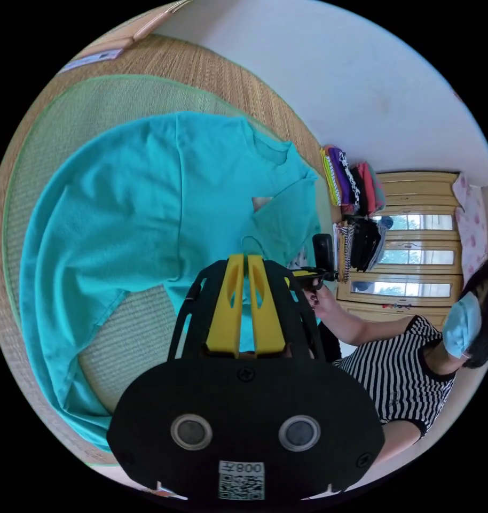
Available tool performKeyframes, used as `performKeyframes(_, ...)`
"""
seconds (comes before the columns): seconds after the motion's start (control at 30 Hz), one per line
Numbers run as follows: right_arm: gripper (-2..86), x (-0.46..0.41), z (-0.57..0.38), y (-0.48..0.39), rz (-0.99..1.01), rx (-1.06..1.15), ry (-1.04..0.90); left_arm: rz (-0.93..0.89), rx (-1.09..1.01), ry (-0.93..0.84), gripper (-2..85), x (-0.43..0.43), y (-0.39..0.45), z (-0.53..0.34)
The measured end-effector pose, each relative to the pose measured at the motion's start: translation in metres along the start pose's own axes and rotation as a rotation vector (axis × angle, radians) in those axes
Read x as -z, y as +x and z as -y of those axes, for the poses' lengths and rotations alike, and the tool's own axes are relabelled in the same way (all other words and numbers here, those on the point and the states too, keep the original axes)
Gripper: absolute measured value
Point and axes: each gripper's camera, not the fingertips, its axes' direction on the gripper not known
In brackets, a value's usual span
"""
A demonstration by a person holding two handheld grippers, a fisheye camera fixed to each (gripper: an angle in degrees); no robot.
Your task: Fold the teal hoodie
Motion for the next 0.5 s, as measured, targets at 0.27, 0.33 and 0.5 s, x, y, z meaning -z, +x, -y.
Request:
performKeyframes(0.27,0.2,-0.002,-0.025,-0.005,-0.026,-0.002,-0.012,0.287,-0.004,0.085,1.5,-0.029,0.04,0.014)
performKeyframes(0.33,0.1,0.012,-0.036,-0.021,-0.093,0.06,0.001,0.315,-0.039,0.136,1.3,-0.036,0.056,0.013)
performKeyframes(0.5,0.1,0.077,-0.055,-0.056,-0.43,0.158,0.177,0.392,-0.011,-0.013,0.7,-0.086,0.053,0.025)
